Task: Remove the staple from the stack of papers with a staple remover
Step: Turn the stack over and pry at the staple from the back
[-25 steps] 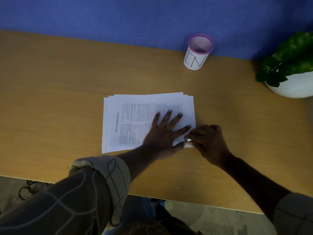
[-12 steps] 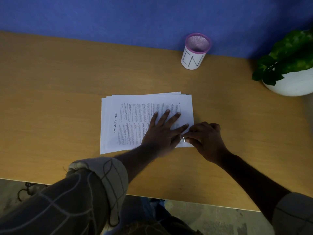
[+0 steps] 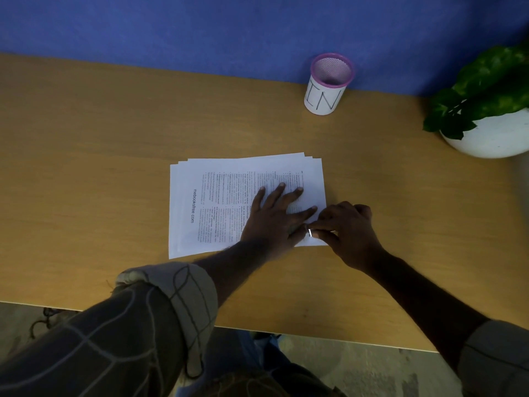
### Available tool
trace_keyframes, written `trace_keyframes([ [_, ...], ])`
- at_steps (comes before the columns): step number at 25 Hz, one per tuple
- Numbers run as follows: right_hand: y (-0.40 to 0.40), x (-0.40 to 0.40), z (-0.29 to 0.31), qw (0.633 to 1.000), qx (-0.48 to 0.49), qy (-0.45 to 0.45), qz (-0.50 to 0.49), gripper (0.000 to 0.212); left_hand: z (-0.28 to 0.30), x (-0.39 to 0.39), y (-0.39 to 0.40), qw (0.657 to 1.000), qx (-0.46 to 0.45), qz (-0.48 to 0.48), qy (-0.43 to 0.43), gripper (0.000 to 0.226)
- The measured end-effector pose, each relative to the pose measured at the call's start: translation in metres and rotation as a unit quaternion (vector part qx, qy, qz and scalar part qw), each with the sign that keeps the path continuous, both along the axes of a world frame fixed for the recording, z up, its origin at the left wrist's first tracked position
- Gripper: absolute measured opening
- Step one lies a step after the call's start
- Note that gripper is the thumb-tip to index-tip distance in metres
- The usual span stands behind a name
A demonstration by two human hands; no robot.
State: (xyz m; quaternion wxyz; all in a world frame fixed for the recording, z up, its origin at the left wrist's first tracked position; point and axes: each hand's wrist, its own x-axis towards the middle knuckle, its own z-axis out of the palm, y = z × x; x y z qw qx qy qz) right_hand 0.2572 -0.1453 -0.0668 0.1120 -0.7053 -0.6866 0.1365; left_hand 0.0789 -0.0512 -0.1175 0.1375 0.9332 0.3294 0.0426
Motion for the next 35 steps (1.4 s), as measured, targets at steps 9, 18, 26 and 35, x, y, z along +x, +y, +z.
trace_keyframes([
  [9,-0.019,-0.002,-0.007,0.998,0.042,0.045,-0.029,0.023,-0.004,0.0,-0.002,1.0,0.027,0.0,-0.012,0.043],
  [18,-0.019,0.005,-0.004,0.995,0.009,0.053,-0.081,0.026,-0.005,0.0,-0.003,1.0,0.025,-0.003,0.0,0.047],
  [26,-0.018,0.0,-0.005,0.997,0.026,0.035,-0.063,0.02,-0.004,0.001,-0.002,1.0,0.022,0.0,0.009,0.046],
  [35,-0.015,-0.003,-0.005,0.998,0.033,0.031,-0.032,0.021,-0.005,0.002,-0.003,1.0,0.026,0.0,0.014,0.046],
])
